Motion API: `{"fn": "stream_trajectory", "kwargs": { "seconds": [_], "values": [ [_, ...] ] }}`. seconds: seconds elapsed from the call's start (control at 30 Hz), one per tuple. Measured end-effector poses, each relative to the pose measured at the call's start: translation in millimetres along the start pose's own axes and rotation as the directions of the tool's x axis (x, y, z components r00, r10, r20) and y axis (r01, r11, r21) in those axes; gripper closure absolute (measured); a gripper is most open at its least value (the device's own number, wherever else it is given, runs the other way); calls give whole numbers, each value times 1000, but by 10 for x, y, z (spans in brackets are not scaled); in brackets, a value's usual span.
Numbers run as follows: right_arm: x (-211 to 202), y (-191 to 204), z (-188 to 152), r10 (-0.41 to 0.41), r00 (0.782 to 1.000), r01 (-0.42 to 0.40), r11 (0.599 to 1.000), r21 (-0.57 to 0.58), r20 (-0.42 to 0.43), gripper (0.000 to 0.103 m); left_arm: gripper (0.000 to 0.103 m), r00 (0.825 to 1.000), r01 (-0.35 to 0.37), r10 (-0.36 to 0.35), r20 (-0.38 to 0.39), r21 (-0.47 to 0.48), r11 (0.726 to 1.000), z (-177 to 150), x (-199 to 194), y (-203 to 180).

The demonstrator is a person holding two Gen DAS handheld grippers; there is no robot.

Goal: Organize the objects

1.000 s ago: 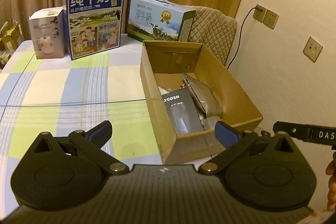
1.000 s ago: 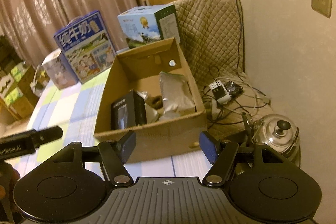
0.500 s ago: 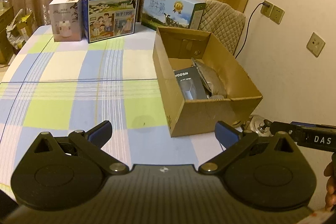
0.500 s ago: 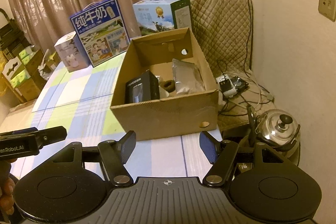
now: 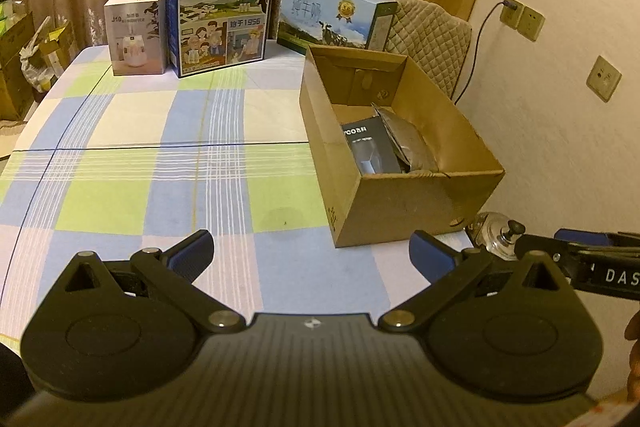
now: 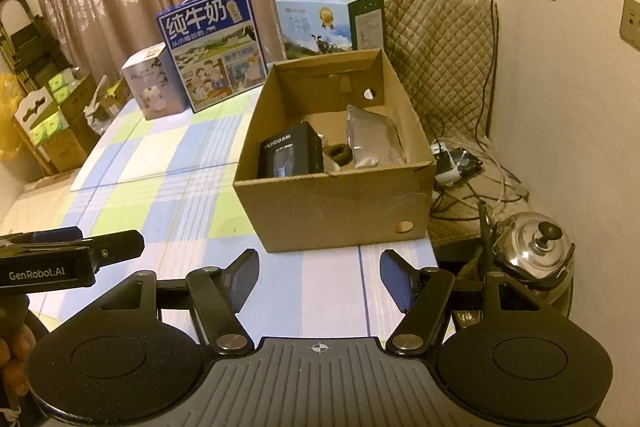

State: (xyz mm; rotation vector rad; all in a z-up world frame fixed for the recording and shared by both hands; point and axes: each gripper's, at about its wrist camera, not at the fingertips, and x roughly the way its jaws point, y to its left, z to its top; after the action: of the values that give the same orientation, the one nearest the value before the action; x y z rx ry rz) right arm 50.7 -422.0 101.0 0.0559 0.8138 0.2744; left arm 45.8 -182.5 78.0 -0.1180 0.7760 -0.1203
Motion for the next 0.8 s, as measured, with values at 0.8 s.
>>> {"fn": "stream_trajectory", "kwargs": {
  "seconds": [0.8],
  "values": [
    [19,29,-59,9,1000,-9,1000,-8,-17,39,1,1000,4,-3,-22,31,1000,-92,40,-35]
  ]
}}
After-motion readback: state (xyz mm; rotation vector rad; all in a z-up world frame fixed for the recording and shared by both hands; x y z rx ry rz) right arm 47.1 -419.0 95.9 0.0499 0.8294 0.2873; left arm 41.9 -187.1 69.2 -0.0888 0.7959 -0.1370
